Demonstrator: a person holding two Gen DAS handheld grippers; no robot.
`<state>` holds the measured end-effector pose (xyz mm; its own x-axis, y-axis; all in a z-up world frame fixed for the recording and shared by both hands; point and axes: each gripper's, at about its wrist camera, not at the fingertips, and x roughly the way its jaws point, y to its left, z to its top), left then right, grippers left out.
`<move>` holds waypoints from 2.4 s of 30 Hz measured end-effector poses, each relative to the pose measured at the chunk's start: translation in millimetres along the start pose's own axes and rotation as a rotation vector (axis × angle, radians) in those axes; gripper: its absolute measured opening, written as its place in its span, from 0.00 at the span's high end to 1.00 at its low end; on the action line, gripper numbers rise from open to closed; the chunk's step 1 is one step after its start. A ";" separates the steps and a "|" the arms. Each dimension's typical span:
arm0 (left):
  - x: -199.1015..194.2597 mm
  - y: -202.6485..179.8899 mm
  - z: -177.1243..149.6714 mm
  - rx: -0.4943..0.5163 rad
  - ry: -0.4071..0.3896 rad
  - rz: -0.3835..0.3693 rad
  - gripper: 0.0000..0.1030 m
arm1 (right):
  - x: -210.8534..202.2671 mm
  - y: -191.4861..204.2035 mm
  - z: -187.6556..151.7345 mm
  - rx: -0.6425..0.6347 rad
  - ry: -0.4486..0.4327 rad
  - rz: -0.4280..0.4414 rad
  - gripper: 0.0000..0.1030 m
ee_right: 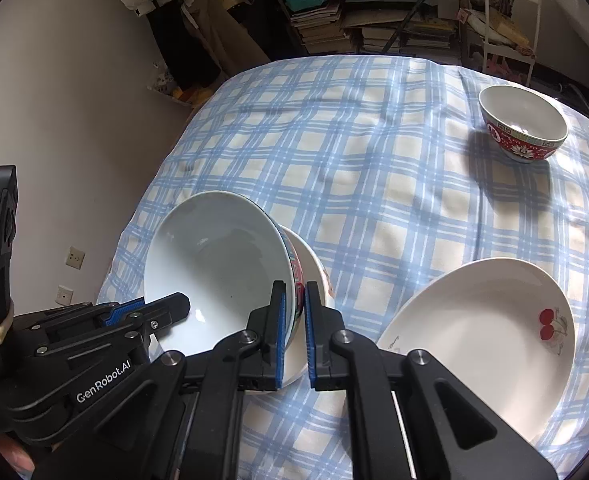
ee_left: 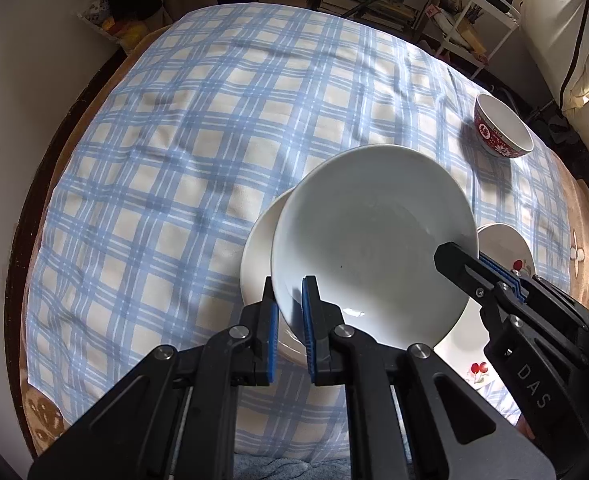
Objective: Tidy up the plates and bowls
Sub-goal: 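Carry the left bowl onto the plate stack while the right tool nests its bowl into another bowl, then open the left tool to release the bowl onto the plate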
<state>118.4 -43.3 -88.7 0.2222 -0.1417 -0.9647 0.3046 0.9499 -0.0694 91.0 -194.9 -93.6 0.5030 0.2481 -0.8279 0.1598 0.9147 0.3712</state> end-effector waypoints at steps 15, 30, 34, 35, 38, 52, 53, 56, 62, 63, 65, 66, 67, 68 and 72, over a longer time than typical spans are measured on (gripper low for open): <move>19.7 2.5 -6.5 -0.022 0.032 -0.022 0.89 | 13.6 -4.7 -12.2 -0.016 0.006 -0.015 0.90; 34.7 3.9 -5.7 -0.027 0.059 -0.052 0.87 | 16.7 -11.2 -8.4 -0.008 -0.015 -0.008 0.89; 35.5 4.2 -6.9 -0.009 0.043 -0.011 0.88 | 17.5 -11.7 -6.7 -0.009 -0.018 -0.012 0.88; 35.4 4.6 -7.3 0.000 0.039 -0.001 0.88 | 18.0 -11.4 -6.5 -0.010 -0.016 -0.012 0.88; 33.8 6.4 -7.3 0.004 0.032 -0.010 0.88 | 18.0 -9.8 -5.8 -0.015 -0.014 0.011 0.88; 12.1 1.0 3.0 0.021 -0.005 0.024 0.82 | -5.6 -12.1 -0.9 -0.026 -0.076 -0.063 0.85; 10.7 -1.4 4.5 0.028 -0.008 0.027 0.81 | -7.8 -13.8 0.5 -0.022 -0.080 -0.075 0.82; 6.2 -8.2 10.3 0.038 -0.017 0.028 0.76 | -16.8 -21.8 3.6 -0.001 -0.104 -0.111 0.59; -4.7 -20.6 26.6 0.047 -0.048 0.021 0.55 | -31.0 -37.8 13.2 0.020 -0.137 -0.162 0.42; -7.5 -23.4 29.6 0.056 -0.059 0.028 0.51 | -32.9 -40.9 15.2 0.027 -0.140 -0.165 0.34; -13.1 -29.2 36.3 0.074 -0.081 0.037 0.40 | -37.7 -46.3 18.2 0.039 -0.161 -0.171 0.23; -15.0 -32.4 40.3 0.084 -0.085 0.042 0.35 | -40.3 -48.9 20.1 0.044 -0.172 -0.181 0.18; -16.4 -35.1 44.7 0.092 -0.087 0.043 0.28 | -43.0 -51.6 22.2 0.047 -0.180 -0.191 0.13; -17.9 -37.5 49.1 0.096 -0.090 0.041 0.25 | -45.4 -54.4 24.8 0.049 -0.188 -0.201 0.11; -24.1 -43.8 69.0 0.077 -0.106 0.026 0.20 | -54.5 -67.4 37.2 0.057 -0.214 -0.250 0.04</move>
<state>163.6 -100.7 -44.9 0.3265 -0.1495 -0.9333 0.3670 0.9300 -0.0205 84.4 -281.9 -57.9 0.6081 -0.0595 -0.7916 0.3447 0.9181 0.1958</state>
